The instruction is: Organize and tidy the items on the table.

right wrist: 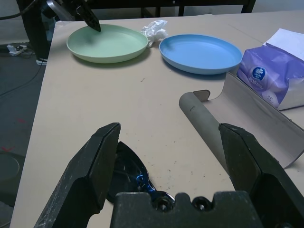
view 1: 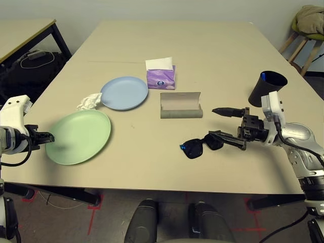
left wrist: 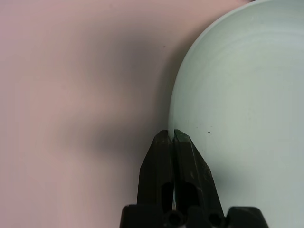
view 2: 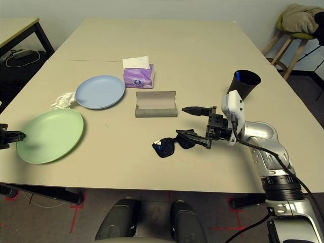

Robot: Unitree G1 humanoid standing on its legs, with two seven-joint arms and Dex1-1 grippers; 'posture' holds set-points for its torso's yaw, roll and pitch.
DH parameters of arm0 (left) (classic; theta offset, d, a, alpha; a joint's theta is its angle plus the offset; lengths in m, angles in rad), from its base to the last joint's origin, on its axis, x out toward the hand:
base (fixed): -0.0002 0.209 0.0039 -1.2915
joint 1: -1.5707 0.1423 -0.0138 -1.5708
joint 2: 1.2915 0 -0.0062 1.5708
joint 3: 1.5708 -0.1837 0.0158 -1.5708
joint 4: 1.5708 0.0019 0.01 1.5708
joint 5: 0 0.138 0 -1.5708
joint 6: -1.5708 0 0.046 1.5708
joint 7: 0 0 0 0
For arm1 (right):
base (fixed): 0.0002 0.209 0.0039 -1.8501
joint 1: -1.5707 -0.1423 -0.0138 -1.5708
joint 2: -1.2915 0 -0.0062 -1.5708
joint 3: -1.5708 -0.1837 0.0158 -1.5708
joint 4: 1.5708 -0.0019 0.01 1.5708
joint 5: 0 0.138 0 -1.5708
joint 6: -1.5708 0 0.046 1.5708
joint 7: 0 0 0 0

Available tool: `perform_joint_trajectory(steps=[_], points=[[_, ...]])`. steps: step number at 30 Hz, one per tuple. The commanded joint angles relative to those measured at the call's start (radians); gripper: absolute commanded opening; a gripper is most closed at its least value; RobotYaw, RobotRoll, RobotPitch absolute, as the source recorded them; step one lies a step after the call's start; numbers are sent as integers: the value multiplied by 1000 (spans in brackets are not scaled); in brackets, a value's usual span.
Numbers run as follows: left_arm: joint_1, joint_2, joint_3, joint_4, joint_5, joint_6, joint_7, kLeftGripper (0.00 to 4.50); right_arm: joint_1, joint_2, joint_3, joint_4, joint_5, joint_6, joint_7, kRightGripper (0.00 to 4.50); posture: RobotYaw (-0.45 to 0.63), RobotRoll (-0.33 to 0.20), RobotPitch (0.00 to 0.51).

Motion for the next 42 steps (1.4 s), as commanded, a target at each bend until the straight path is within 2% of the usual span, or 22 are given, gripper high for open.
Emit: perform_joint_trajectory(steps=[1,10,15,24,29,34,37,42], points=[[22,4,52,-38,-19,61,19,15,-3,-9,10,-2,0,-1,2,4500,181,0,77],[58,-53,225,-212,-61,228,64,15,-8,-10,7,21,-1,-13,12,4500,188,0,80],[26,-93,306,-241,-60,274,102,15,-12,-9,9,32,-4,-21,15,4500,188,0,77],[-137,-173,382,-225,-87,288,199,15,-12,-7,9,38,-5,-30,14,4500,189,0,73],[-305,-295,428,-192,-18,286,341,15,-22,3,9,29,0,-16,-4,4500,193,0,73],[-424,-409,452,-133,42,218,464,15,-39,16,-5,24,18,16,-38,4500,191,0,72],[-489,-466,467,-56,63,127,541,15,-42,16,-3,25,18,17,-40,4500,190,0,71],[-571,-495,452,112,72,-48,636,15,-36,20,-2,20,22,18,-45,4500,185,0,70]])
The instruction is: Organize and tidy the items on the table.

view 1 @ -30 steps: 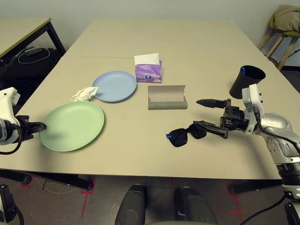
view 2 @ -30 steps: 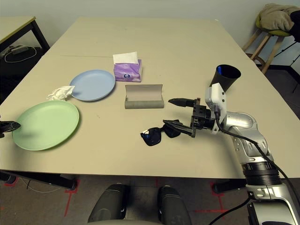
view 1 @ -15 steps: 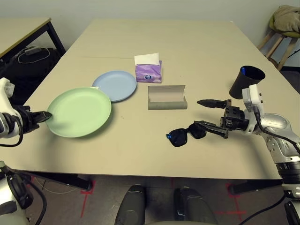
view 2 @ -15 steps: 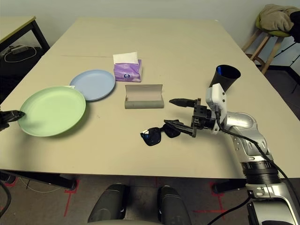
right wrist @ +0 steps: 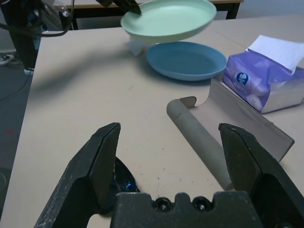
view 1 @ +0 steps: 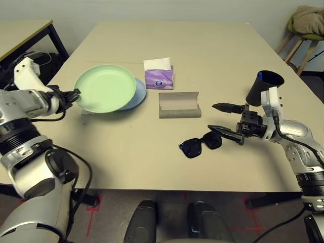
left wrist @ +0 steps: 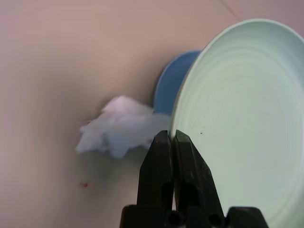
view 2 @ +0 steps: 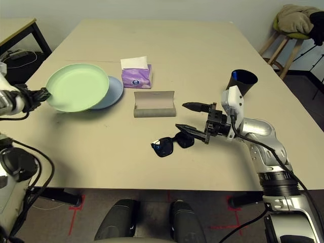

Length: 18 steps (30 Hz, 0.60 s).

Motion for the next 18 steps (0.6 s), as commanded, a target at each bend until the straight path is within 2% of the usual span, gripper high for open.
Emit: perform_joint_trajectory(steps=[1,9,18], points=[[-50,-3,-6,114,15,-126,64,15,7,2,0,-13,10,1,-3,4500,185,0,70],[-120,9,-77,352,4,-335,108,15,12,6,-1,-16,7,-3,-10,4500,181,0,68],[-150,-6,-167,449,-15,-404,68,15,14,7,3,-34,9,6,-23,4500,180,0,68]])
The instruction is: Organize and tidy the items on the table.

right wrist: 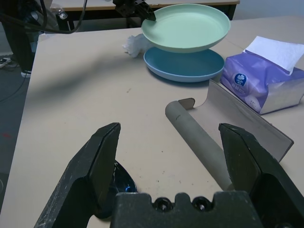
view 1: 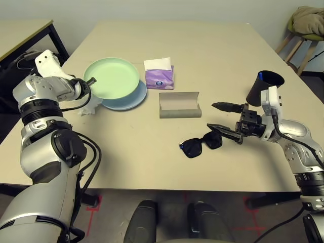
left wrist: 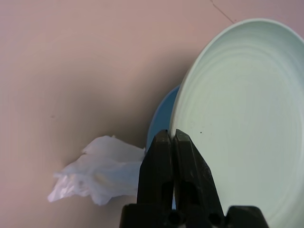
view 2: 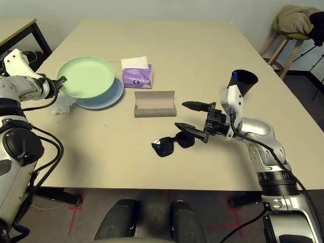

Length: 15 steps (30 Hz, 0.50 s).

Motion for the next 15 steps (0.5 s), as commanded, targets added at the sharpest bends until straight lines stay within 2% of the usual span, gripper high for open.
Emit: perform_joint_trajectory(steps=[1,15], points=[[-20,-6,-41,34,-13,-19,-25,15,9,-1,3,-25,8,6,-6,4500,179,0,68],[-28,-3,-43,84,-57,46,3,15,-10,16,-12,-16,-4,11,-121,4500,180,0,68]])
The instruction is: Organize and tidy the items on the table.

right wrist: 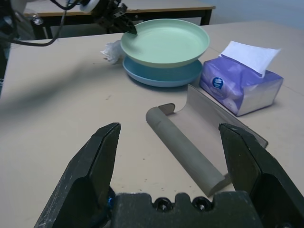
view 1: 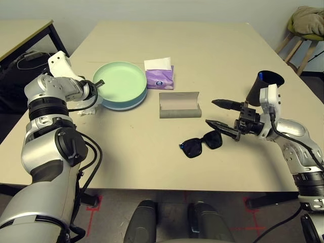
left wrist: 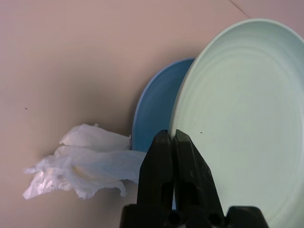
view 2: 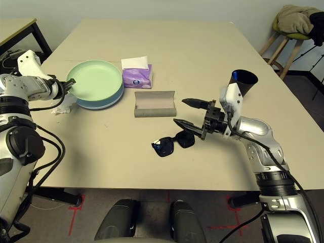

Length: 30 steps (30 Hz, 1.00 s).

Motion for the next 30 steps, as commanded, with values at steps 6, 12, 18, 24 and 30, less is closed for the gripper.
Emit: perform_joint_trajectory(steps=[6,12,18,24,30], points=[[-28,9,-4,55,-21,18,26,15,4,-1,-8,-5,4,-9,-9,4500,176,0,70],[-35,5,-19,59,-15,-3,14,15,15,0,-5,-3,3,-20,-2,4500,176,0,71],[-38,-9,-29,51,-23,-53,-8,840,16,-2,-4,2,2,-26,3,4500,176,0,70],[-39,-11,-39,37,-32,-58,-27,3133,18,-4,-5,3,1,-29,7,4500,176,0,70],[-9,-15,-81,-55,-34,-86,-88,4445,16,-4,-8,13,0,-33,14,4500,177,0,71]])
